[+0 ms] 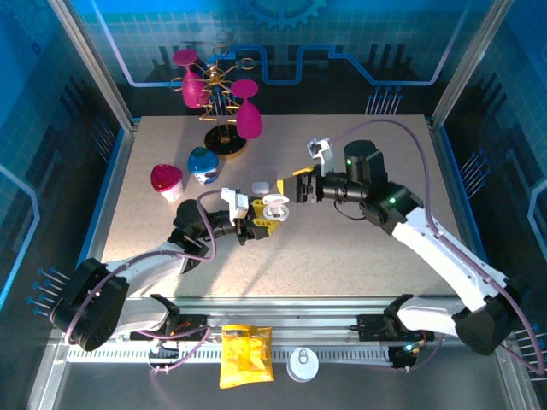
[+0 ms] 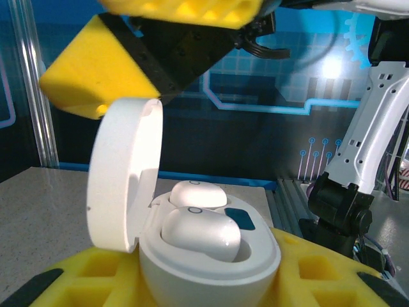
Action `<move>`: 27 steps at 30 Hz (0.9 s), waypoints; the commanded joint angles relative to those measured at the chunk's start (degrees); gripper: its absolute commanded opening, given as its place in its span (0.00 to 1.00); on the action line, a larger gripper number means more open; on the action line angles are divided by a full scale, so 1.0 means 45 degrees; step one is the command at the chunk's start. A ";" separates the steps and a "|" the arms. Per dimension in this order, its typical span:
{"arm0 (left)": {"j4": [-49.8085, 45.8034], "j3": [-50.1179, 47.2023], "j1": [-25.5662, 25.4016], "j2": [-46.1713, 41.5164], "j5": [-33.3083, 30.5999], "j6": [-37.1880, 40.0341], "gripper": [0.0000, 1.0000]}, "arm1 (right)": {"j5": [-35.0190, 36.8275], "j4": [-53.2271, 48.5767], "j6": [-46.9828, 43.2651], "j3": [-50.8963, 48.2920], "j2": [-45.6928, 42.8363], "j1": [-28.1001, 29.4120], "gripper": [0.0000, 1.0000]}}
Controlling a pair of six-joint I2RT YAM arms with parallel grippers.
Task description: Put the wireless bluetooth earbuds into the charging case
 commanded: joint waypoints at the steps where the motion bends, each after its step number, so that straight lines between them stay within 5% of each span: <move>1: 0.0246 0.0114 0.0061 -0.0339 -0.0170 0.0012 0.32 | 0.0216 -0.1319 0.0072 0.0433 0.0434 -0.0152 0.67; 11: -0.0473 0.0141 0.0057 -0.0677 -0.1370 0.0001 0.33 | -0.0639 -0.0730 0.0252 -0.1054 -0.0744 -0.0124 0.69; 16: 0.0077 0.0106 0.0066 -0.0541 -0.1423 0.0006 0.33 | -0.1001 0.0205 0.1193 -0.1711 -0.1063 -0.0211 0.78; 22: 0.1050 -0.0161 0.0062 -0.0508 -0.1797 0.0000 0.33 | -0.3244 0.4268 0.5696 -0.3364 -0.0534 -0.0691 0.82; 27: 0.1200 -0.0286 0.0062 -0.0499 -0.2284 0.0311 0.33 | -0.4497 0.9215 0.9176 -0.5089 0.0221 -0.0534 0.77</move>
